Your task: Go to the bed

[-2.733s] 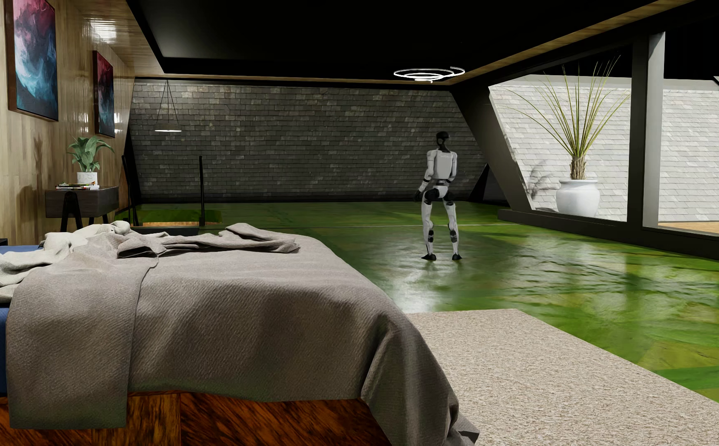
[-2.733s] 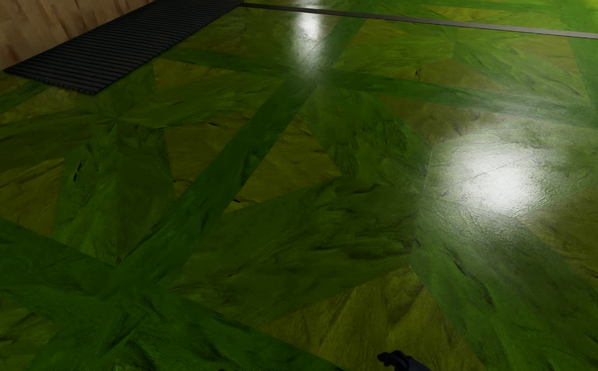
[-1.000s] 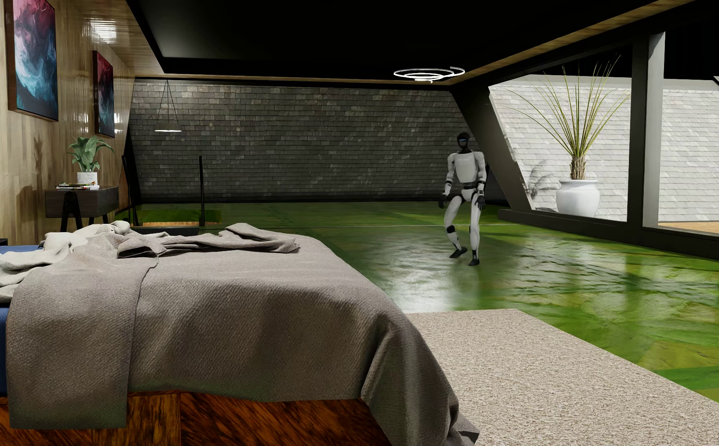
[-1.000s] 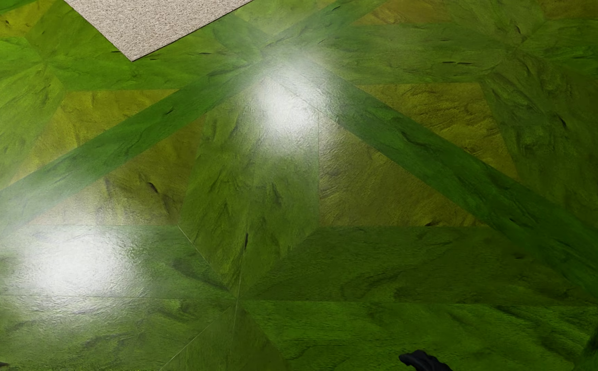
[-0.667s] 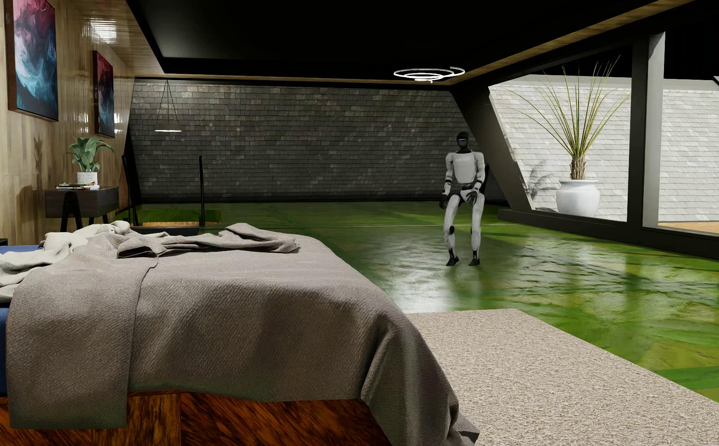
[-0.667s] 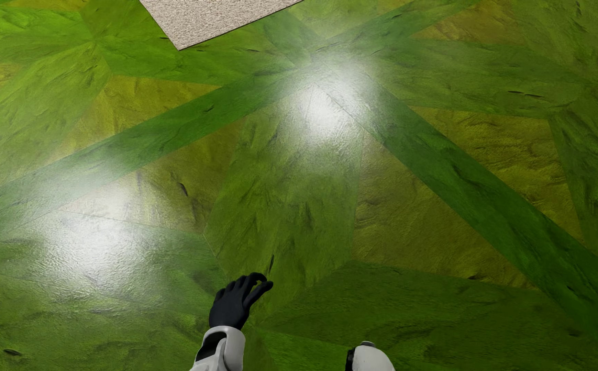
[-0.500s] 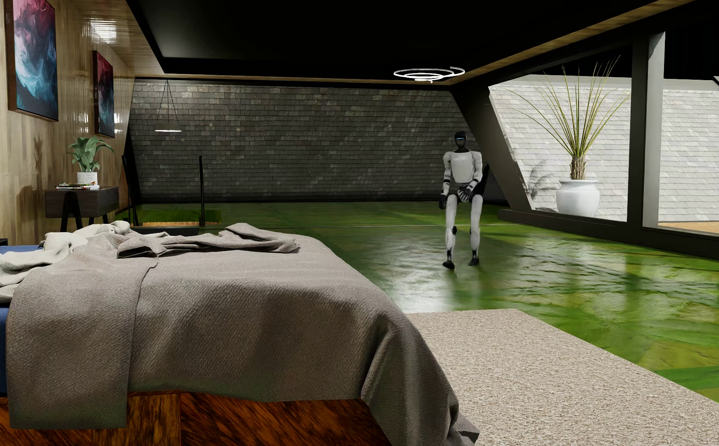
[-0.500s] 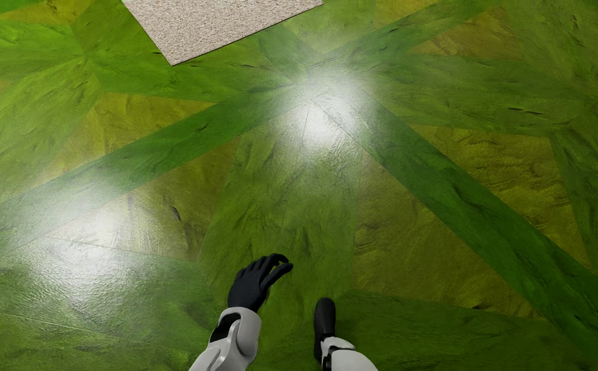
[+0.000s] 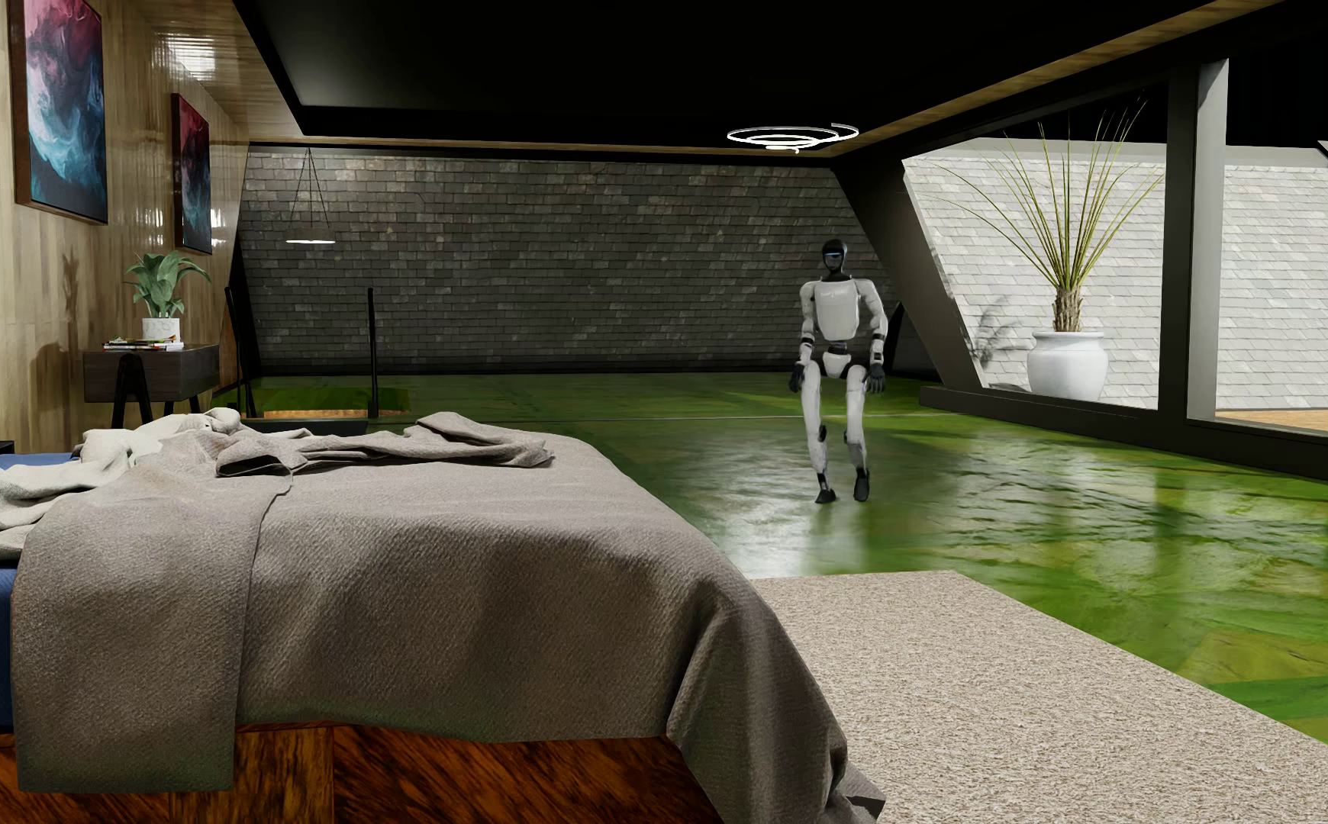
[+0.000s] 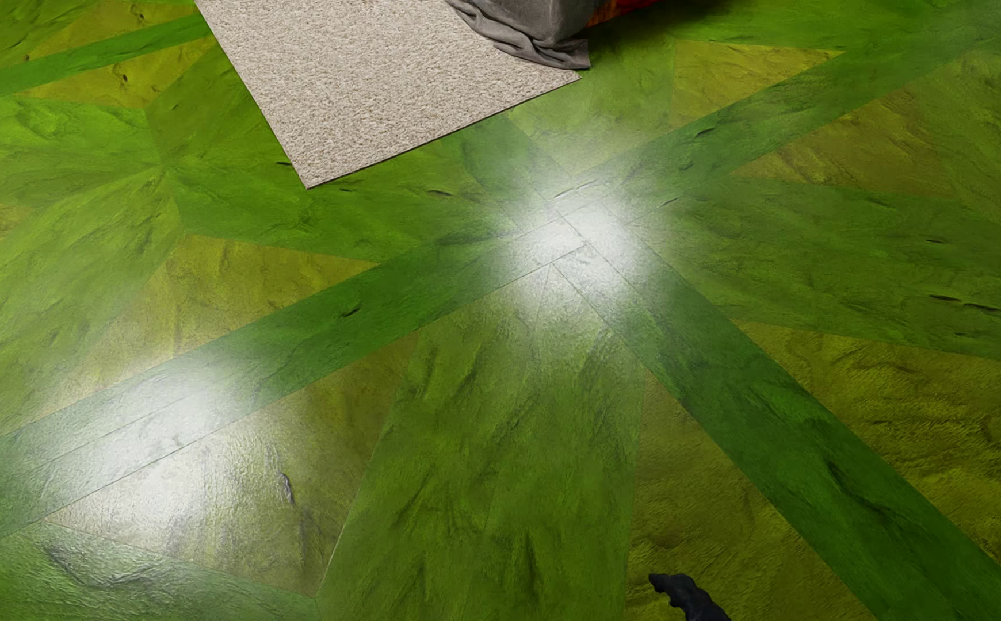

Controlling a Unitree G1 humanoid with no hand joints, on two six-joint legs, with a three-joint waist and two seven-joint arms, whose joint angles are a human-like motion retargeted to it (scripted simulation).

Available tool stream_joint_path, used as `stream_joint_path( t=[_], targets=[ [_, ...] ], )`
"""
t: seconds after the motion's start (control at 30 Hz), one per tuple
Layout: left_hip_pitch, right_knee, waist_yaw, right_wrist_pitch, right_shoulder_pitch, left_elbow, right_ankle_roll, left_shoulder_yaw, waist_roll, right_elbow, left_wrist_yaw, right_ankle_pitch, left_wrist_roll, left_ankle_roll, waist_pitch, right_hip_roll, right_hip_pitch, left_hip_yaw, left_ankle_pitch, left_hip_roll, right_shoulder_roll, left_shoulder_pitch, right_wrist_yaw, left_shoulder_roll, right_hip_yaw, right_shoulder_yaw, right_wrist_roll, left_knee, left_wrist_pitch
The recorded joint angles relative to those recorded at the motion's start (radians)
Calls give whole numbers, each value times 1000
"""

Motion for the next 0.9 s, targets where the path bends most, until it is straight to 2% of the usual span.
stream_joint_path(
  t=[0.03, 0.07, 0.1, 0.13, 0.2, 0.23, 0.27, 0.3, 0.33, 0.37, 0.4, 0.43, 0.47, 0.5, 0.53, 0.57, 0.63, 0.67, 0.7, 0.73, 0.77, 0.8, 0.83, 0.9],
  targets=[
    [-45, 0, 20, 11, -27, -16, -5, 38, 6, 7, 46, -20, -26, 29, 2, 21, 39, -6, -59, 7, 0, 35, 5, -25, 10, 12, -15, -86, 36],
    [-75, -6, 40, 17, -52, -26, -12, 65, 8, 11, 76, -35, -38, 23, 2, 36, 79, -22, -85, -11, -5, 58, 9, -42, 23, 22, -23, -206, 62],
    [-92, -23, 57, 17, -73, -26, -19, 76, 5, 11, 87, -43, -36, 42, -1, 46, 121, -36, -77, -36, -12, 72, 11, -54, 35, 32, -26, -353, 78],
    [-103, -42, 73, 5, -86, -12, -27, 72, -1, 12, 79, -50, -28, 37, -5, 52, 162, -49, -33, -59, -21, 73, 7, -60, 44, 49, -26, -507, 83],
    [-105, -94, 96, -15, -116, 23, -44, 58, -16, 8, 38, -54, -1, 40, -17, 63, 238, 44, 99, -50, -51, 69, 19, -75, 62, 98, -32, -827, 74],
    [-90, -116, 107, -21, -129, 39, -47, 62, -25, 4, 22, -58, 10, 22, -23, 71, 277, 89, 128, -56, -65, 69, 28, -85, 76, 123, -36, -979, 70],
    [-85, -127, 119, -23, -139, 52, -49, 73, -36, 1, 14, -65, 19, -23, -29, 77, 313, 83, 124, -76, -74, 73, 35, -96, 94, 146, -39, -1072, 68],
    [-81, -133, 130, -21, -146, 65, -45, 87, -48, 1, 13, -71, 25, -33, -35, 82, 346, 56, 104, -100, -80, 78, 39, -108, 117, 163, -38, -1097, 68],
    [-78, -138, 141, -16, -148, 79, -38, 102, -63, 3, 14, -73, 30, 0, -40, 82, 379, 2, 138, -136, -84, 83, 42, -124, 146, 176, -35, -1066, 69],
    [-79, -139, 150, -9, -146, 96, -27, 118, -80, 8, 16, -69, 35, 64, -46, 75, 413, -54, 214, -176, -87, 88, 45, -141, 174, 187, -29, -1016, 72],
    [-74, -129, 155, 1, -139, 120, -18, 134, -101, 18, 17, -43, 42, 97, -51, 63, 441, -52, 274, -192, -89, 90, 48, -158, 194, 196, -23, -971, 78],
    [-68, -105, 159, 17, -124, 151, -7, 148, -126, 32, 15, -1, 51, 113, -53, 45, 459, -29, 279, -203, -90, 83, 50, -175, 207, 201, -19, -923, 87],
    [-59, -53, 162, 36, -104, 184, 28, 161, -153, 49, 8, 68, 63, 130, -52, 23, 457, -7, 245, -217, -90, 67, 56, -189, 223, 208, -17, -876, 97],
    [-41, 35, 166, 50, -87, 214, 112, 175, -181, 65, -1, 164, 74, 140, -50, 1, 432, 17, 197, -230, -95, 45, 75, -202, 255, 231, -22, -842, 104],
    [-21, 159, 172, 49, -76, 235, 154, 190, -204, 77, -5, 262, 85, 147, -46, -14, 385, 47, 148, -235, -112, 20, 111, -215, 268, 279, -35, -814, 105],
    [2, 318, 182, 26, -70, 249, 156, 202, -222, 76, -1, 371, 95, 152, -40, -36, 322, 82, 100, -235, -147, -6, 161, -230, 235, 350, -58, -788, 100],
    [54, 637, 189, -40, -51, 278, 156, 207, -258, 15, 20, 527, 122, 158, -25, -169, 164, 146, 9, -248, -245, -78, 242, -256, 161, 462, -87, -736, 76],
    [86, 760, 181, -40, -30, 284, 157, 195, -278, -28, 26, 476, 143, 159, -17, -224, 82, 168, -32, -265, -271, -119, 245, -265, 181, 465, -69, -716, 68],
    [119, 853, 166, -17, 5, 298, 158, 185, -295, -71, 35, 376, 164, 160, -9, -265, -2, 183, -71, -287, -280, -161, 213, -268, 227, 432, -29, -697, 55],
    [162, 897, 152, 13, 43, 304, 143, 182, -310, -104, 43, 273, 182, 160, -3, -305, -78, 190, -104, -307, -272, -206, 155, -268, 244, 378, 23, -691, 50],
    [208, 894, 137, 47, 73, 303, 108, 189, -319, -114, 56, 185, 191, 161, 1, -335, -146, 192, -130, -323, -248, -251, 85, -273, 250, 324, 71, -697, 51],
    [258, 844, 121, 75, 98, 287, 66, 205, -324, -121, 63, 117, 190, 161, 2, -346, -206, 190, -146, -335, -226, -294, 34, -275, 255, 274, 107, -715, 50],
    [305, 753, 105, 97, 116, 261, 47, 216, -324, -120, 74, 67, 185, 160, 1, -351, -255, 181, -157, -344, -212, -328, 6, -275, 254, 236, 130, -736, 37],
    [384, 477, 73, 118, 122, 197, 11, 205, -313, -84, 98, 56, 176, 157, -7, -359, -318, 153, -171, -352, -199, -380, 6, -259, 225, 209, 140, -777, -14]
  ],
)
